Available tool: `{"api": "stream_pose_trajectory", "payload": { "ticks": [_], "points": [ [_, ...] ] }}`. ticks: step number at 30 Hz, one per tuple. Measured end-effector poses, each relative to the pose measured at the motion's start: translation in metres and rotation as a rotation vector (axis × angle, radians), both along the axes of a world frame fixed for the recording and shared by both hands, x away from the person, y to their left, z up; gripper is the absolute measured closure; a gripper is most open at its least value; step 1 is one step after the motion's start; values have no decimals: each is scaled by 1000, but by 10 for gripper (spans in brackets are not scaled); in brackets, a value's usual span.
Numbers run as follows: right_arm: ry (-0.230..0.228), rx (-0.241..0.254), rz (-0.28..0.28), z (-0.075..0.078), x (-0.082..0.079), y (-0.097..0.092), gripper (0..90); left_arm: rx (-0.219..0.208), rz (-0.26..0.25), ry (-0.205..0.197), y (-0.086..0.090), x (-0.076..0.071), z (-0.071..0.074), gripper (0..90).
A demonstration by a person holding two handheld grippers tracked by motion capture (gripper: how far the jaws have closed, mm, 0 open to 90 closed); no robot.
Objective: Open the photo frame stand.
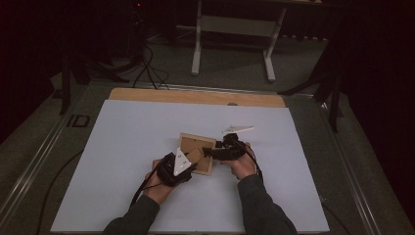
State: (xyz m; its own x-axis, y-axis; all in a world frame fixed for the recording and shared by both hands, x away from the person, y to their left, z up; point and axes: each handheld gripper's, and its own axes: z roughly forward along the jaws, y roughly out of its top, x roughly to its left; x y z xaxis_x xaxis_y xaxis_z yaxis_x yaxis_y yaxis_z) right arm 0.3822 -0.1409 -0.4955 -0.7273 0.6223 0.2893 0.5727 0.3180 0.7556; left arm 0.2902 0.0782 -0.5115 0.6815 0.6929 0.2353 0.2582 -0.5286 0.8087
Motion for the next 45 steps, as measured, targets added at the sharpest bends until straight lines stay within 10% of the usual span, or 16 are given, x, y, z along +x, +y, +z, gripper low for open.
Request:
{"api": "stream_pose_trajectory", "payload": {
  "ticks": [11, 18, 23, 27, 45],
  "points": [
    [-36, -26, 12, 3, -4, 2, 439, -110, -24, 198, 8, 10, 4, 458],
    [-64, -43, 22, 6, -8, 4, 446, -282, -48, 415, 23, 25, 11, 486],
    [-83, -54, 33, 8, -10, 5, 452, -283, -59, 524, 26, 35, 10, 557],
    [-92, -53, 36, 9, -11, 5, 461, -241, -75, 525, 24, 35, 9, 676],
    [-194, -44, -8, 18, -14, 3, 540, -171, -50, 460, 16, 50, 8, 715]
  ]
}}
